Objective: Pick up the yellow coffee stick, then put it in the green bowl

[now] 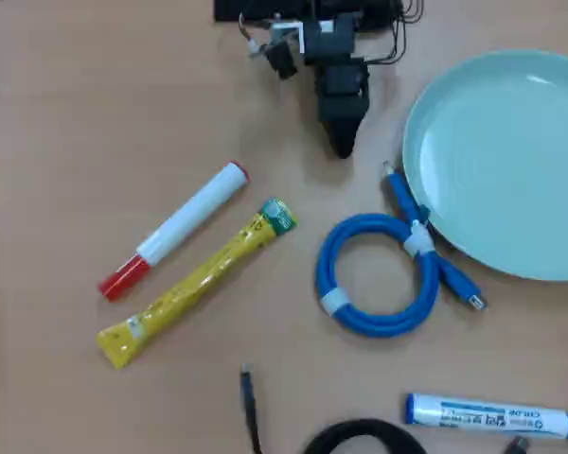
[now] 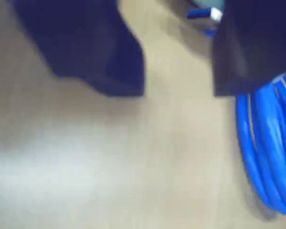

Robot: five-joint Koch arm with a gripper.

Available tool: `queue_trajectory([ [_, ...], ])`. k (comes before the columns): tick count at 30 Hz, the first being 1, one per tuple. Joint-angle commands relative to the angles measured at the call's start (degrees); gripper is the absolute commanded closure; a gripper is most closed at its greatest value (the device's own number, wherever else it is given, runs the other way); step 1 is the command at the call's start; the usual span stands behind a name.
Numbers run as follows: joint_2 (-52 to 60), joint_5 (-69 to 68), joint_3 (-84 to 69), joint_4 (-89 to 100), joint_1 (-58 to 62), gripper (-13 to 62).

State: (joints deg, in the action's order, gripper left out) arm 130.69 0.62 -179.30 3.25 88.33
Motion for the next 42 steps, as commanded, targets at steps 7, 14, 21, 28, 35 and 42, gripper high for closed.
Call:
queue_trajectory([
  [7,5.10,-0.53,-1.58,-5.89,0.26,38.5],
  [14,5.01,-0.53,-1.49,-5.89,0.26,38.5],
  [21,5.10,-0.53,-1.58,-6.50,0.53,38.5],
  [28,5.19,-1.76,1.93,-7.29,-1.23,38.5],
  [35,5.10,-1.67,13.45,-19.95,-7.12,38.3],
  [42,2.11,0.88,31.11,-36.30,-11.16,38.6],
])
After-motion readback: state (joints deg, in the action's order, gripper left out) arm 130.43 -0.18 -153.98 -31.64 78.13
